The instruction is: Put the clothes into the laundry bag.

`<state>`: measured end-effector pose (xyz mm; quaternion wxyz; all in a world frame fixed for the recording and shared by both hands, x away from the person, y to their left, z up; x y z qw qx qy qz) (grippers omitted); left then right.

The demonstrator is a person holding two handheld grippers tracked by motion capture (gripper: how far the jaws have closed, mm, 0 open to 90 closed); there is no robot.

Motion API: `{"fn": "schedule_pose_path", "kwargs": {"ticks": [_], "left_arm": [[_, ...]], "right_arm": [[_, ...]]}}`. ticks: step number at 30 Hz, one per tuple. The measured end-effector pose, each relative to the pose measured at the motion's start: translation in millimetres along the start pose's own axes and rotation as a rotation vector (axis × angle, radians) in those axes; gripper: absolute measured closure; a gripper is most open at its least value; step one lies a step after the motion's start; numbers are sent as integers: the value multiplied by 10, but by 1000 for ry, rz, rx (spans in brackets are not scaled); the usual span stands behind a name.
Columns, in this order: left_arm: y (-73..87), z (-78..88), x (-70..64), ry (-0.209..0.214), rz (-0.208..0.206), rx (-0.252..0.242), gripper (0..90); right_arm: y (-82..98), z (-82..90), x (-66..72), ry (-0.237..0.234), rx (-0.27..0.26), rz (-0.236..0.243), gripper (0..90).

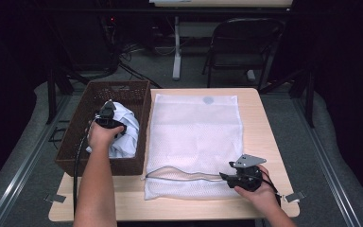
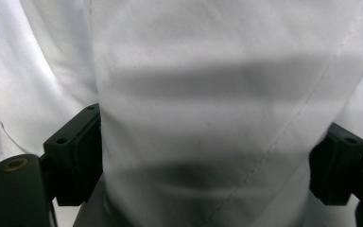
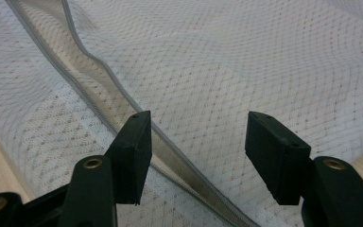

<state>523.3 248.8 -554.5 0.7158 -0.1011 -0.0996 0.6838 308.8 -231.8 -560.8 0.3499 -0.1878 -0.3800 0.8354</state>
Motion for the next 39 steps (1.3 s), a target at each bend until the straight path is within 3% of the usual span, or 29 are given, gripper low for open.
{"fn": "schedule_pose_path", "kwargs": {"ticks": [9,14,26,39], "left_arm": [[7,4,11,3,-7,-6,179],[14,30,21,0,3,-27,288],[30,61,86,10,2,-42,448],[24,83,167,44,8,-33,531]], "right_arm": [[-1,3,1,1,0,-1,417],[-1,-1,1,0,0,-1,417],[2,1,-4,0,1,0,417],[3,-7,0,-2,1,2,418]]}}
Point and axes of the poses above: each handheld gripper's, and its own axes: z roughly backward along the jaws, y roughly out of its underside, x roughly to its left, the point moved 1 cm from there along -z, roughly forward along the jaws
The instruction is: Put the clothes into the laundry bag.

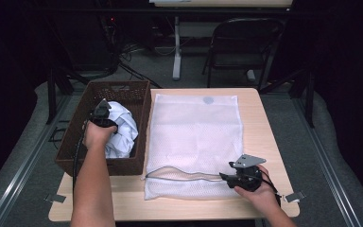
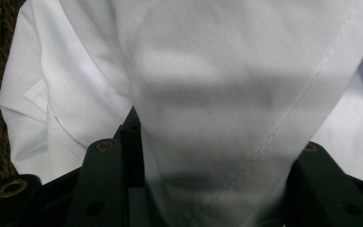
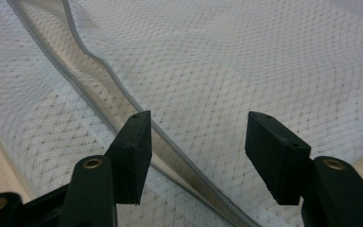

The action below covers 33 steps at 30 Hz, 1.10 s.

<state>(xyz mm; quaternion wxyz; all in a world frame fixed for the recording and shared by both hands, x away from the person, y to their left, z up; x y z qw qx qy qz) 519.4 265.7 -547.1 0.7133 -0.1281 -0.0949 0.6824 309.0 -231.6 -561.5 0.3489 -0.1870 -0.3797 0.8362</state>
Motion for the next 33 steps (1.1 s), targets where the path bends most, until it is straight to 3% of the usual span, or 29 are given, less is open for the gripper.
{"fn": "schedule_pose_path", "kwargs": {"ticks": [33], "left_arm": [[1,38,147,84,16,-10,598]], "right_arm": [[11,-4,-5,5,2,-5,418]]}}
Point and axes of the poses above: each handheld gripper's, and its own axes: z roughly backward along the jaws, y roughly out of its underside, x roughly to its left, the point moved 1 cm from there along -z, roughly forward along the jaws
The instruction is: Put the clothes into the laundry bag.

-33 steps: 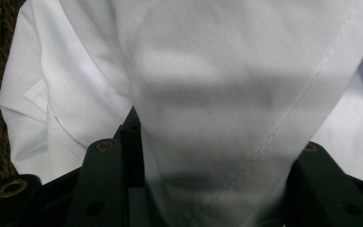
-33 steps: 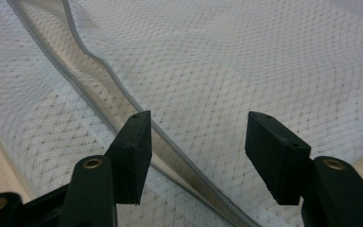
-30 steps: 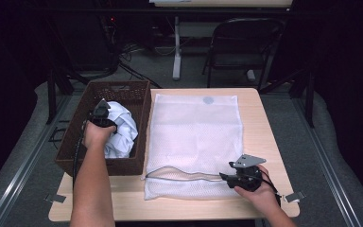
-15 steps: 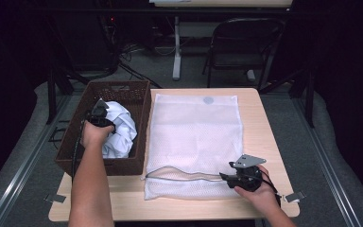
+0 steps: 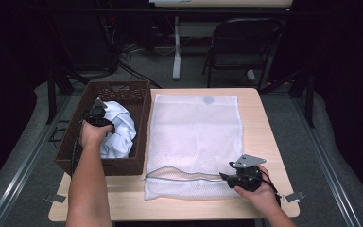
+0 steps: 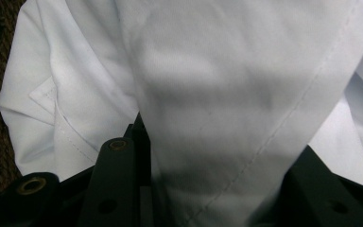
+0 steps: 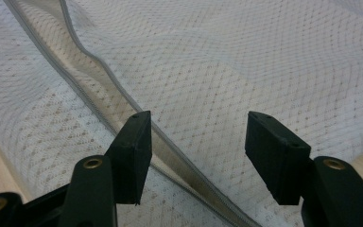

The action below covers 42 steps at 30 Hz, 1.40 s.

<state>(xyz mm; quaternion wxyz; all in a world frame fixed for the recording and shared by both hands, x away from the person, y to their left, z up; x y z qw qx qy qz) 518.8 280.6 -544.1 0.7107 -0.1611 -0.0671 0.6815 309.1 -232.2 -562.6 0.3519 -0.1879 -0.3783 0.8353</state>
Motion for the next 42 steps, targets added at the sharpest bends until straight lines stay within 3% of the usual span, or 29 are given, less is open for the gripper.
{"fn": "schedule_pose_path", "kwargs": {"ticks": [16,34,42], "left_arm": [[-14,147,23,27,6,-5,611],[-54,415,27,42,-14,-53,609],[-72,517,13,48,-3,-72,607]], "right_arm": [[-8,4,10,1,-7,4,417],[-10,3,9,3,-7,11,417],[-12,7,12,5,-9,12,418]]}}
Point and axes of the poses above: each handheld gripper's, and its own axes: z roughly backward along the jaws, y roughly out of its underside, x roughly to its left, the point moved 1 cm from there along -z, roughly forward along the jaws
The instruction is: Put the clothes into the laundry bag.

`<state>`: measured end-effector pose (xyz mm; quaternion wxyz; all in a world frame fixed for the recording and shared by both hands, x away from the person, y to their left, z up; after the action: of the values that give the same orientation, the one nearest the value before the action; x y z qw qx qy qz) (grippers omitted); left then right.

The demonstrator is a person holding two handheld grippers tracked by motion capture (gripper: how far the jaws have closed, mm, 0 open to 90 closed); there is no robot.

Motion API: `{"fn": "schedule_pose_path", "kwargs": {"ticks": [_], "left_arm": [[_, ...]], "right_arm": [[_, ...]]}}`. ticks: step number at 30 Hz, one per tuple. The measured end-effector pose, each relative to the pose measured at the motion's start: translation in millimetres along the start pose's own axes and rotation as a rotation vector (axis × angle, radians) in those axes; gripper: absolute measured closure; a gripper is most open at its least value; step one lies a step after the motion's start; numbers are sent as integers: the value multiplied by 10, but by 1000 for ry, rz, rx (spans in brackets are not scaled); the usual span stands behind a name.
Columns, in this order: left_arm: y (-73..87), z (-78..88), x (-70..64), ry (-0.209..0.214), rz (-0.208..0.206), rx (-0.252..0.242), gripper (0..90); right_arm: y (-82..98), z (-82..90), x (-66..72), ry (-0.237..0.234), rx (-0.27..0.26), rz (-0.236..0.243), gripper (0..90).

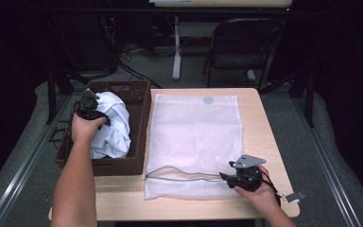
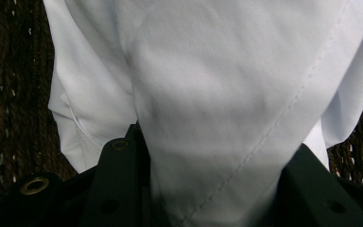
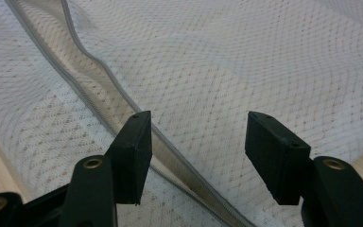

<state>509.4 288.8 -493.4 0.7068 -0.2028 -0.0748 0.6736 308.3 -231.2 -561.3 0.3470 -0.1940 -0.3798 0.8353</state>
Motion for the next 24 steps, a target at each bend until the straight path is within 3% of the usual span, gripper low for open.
{"fn": "schedule_pose_path", "kwargs": {"ticks": [24], "left_arm": [[-83,295,-139,25,-50,-36,604]], "right_arm": [[2,-11,18,7,7,32,435]]}}
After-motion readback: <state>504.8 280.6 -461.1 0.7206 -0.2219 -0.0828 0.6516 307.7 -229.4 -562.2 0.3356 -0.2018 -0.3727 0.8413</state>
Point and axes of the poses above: each handheld gripper's, and its own axes: z roughly backward along the jaws, y roughly out of its underside, x roughly to its left, the point moved 1 cm from there along -z, roughly forward along the jaws
